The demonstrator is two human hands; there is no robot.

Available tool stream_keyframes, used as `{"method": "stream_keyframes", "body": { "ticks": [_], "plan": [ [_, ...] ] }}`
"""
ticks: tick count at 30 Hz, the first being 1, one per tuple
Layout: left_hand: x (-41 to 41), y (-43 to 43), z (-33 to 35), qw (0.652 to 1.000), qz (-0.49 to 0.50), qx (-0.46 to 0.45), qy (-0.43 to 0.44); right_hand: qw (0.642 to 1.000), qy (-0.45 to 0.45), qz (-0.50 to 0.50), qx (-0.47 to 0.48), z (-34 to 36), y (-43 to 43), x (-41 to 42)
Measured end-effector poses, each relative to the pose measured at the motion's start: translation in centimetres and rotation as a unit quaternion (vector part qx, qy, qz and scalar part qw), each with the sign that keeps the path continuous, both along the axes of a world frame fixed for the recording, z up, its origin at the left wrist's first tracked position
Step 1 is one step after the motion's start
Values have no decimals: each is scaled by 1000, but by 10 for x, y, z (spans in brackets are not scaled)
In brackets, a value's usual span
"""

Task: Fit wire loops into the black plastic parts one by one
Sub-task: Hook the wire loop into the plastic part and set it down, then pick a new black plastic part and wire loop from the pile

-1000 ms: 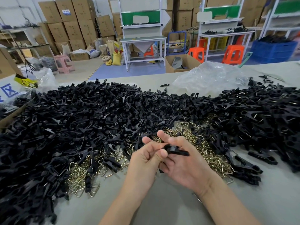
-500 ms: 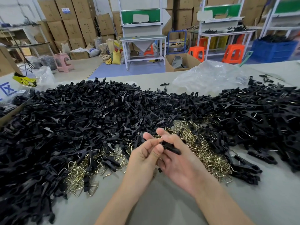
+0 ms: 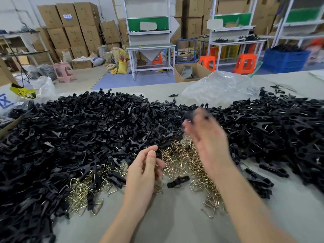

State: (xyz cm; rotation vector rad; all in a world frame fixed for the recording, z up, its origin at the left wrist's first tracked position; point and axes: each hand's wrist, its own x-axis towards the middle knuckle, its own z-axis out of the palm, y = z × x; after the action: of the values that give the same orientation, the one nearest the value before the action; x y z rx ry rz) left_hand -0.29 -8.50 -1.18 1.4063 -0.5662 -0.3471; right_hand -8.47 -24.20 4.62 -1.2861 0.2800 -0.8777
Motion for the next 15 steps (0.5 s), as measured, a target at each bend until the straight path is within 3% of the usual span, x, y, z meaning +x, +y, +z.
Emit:
{"method": "stream_keyframes", "body": {
  "ticks": [1,3,4,5,9,11,13,15],
  "plan": [
    [-1,1,-1,1000,3,10,-10,989,-101,-1,108,16,-16,-2],
    [0,2,-4,996,31,48,-61,910,-263,15,320,40,-42,-5],
    [1,3,-5,990,53,80,-105,893,-273,22,357,46,-52,-6],
    [3,3,-7,978,77,114,-154,905,-246,34,345,47,-52,-5],
    [10,2,-11,886,207,263,-320,988,-44,41,140,3,-12,9],
    [14,3,-14,837,241,345,-351,997,78,-18,-24,-31,9,12],
    [23,8,-16,797,239,424,-357,951,178,-67,-245,-56,22,15],
    [32,15,-17,771,235,475,-354,872,251,-61,-417,-70,29,16]
  ]
}}
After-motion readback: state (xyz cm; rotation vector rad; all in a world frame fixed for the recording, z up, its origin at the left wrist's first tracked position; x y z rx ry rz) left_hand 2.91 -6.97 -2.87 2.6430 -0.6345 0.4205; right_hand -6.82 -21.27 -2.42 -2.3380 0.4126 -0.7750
